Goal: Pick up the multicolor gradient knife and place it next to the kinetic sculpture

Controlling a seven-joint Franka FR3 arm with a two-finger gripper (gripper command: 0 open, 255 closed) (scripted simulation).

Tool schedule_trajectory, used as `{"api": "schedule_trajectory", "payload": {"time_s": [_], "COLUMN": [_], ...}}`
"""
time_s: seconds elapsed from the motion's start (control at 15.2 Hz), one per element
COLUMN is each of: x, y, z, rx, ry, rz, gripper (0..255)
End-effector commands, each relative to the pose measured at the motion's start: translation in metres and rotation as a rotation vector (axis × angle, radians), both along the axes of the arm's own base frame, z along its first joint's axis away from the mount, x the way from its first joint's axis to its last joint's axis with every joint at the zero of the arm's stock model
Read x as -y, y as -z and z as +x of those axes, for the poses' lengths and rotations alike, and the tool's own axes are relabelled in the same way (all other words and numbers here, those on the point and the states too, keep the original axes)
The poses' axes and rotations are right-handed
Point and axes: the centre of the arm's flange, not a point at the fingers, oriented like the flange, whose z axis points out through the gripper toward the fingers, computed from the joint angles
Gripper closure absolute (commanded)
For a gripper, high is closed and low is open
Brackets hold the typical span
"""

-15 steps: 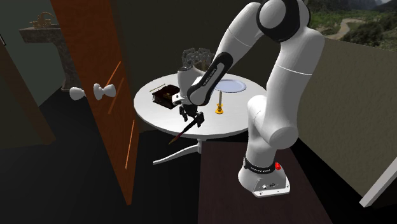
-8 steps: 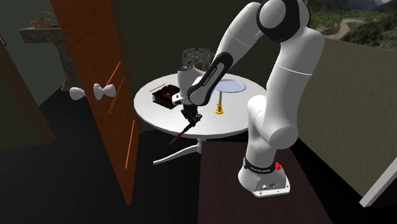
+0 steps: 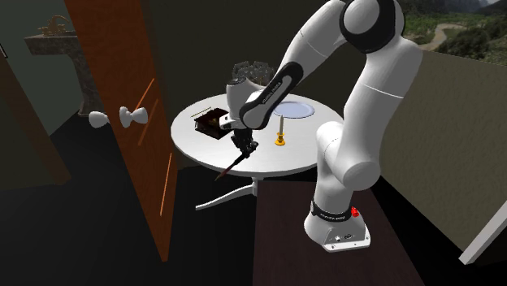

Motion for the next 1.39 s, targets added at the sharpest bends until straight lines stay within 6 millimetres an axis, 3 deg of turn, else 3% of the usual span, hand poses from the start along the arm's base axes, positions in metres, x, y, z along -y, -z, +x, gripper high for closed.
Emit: {"api": "schedule_trajectory", "payload": {"time_s": [0.0,1.32], "x": [0.000,0.000], "y": [-0.011,-0.116], "z": [0.000,0.000], "rx": [-0.001,-0.001], "ry": [0.000,0.000], "rz": [0.000,0.000], "gripper": [255,255]}}
